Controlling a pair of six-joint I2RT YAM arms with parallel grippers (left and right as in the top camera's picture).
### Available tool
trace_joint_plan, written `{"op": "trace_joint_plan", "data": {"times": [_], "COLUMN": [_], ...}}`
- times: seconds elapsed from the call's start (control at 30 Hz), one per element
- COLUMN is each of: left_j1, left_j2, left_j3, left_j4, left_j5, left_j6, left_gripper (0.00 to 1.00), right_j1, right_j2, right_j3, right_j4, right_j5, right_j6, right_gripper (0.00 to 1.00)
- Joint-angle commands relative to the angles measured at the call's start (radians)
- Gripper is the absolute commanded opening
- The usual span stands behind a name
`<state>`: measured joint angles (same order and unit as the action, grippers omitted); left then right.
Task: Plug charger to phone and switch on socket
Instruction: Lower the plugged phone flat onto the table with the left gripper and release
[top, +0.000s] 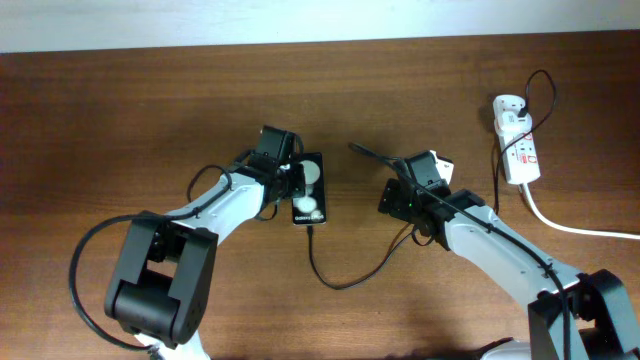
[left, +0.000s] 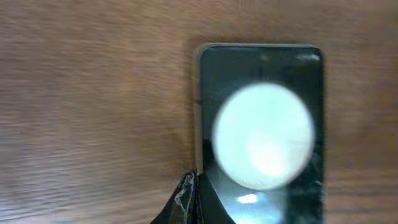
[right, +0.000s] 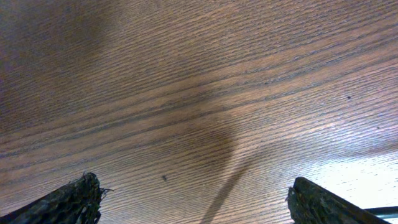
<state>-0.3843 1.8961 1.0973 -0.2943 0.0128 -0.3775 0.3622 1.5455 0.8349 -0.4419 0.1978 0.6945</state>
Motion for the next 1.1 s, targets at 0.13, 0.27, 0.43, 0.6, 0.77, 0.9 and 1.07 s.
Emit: {"op": "trace_joint_plan", "data": {"times": [0.13, 0.27, 0.43, 0.6, 0.77, 0.9, 1.07], "left_j1": [0.013, 0.013, 0.014, 0.016, -0.014, -0.027, -0.019], "left_j2": [-0.001, 0.011, 0.011, 0.011, 0.047, 0.062, 0.062], "left_j3": [-0.018, -0.018, -0.018, -0.018, -0.018, -0.018, -0.018], "left_j4": [-0.011, 0.002, 0.014, 0.016, 0.016, 0.04, 0.054], "left_j5": [-0.106, 0.055, 0.065, -0.081, -0.055, 0.054, 0.148], "left_j6": [-0.041, -0.04, -0.04, -0.04, -0.041, -0.041, -0.04], "left_gripper": [0.05, 0.06, 0.05, 0.03, 0.02, 0.03, 0.0], "right_j1": [-0.004, -0.004, -0.004, -0.004, -0.004, -0.004, -0.003], "right_j2": [-0.007, -0.007, -0.007, -0.007, -0.007, -0.007, -0.007], "right_j3": [0.006, 0.006, 0.006, 0.006, 0.006, 0.006, 0.006], "right_j4": [0.0, 0.0, 0.0, 0.0, 0.0, 0.0, 0.0], "right_j5": [0.012, 0.012, 0.012, 0.012, 0.012, 0.013, 0.013], "right_j6": [-0.006, -0.007, -0.006, -0.006, -0.006, -0.006, -0.006], "right_gripper": [0.99, 0.99, 0.99, 0.99, 0.99, 0.99, 0.99]}}
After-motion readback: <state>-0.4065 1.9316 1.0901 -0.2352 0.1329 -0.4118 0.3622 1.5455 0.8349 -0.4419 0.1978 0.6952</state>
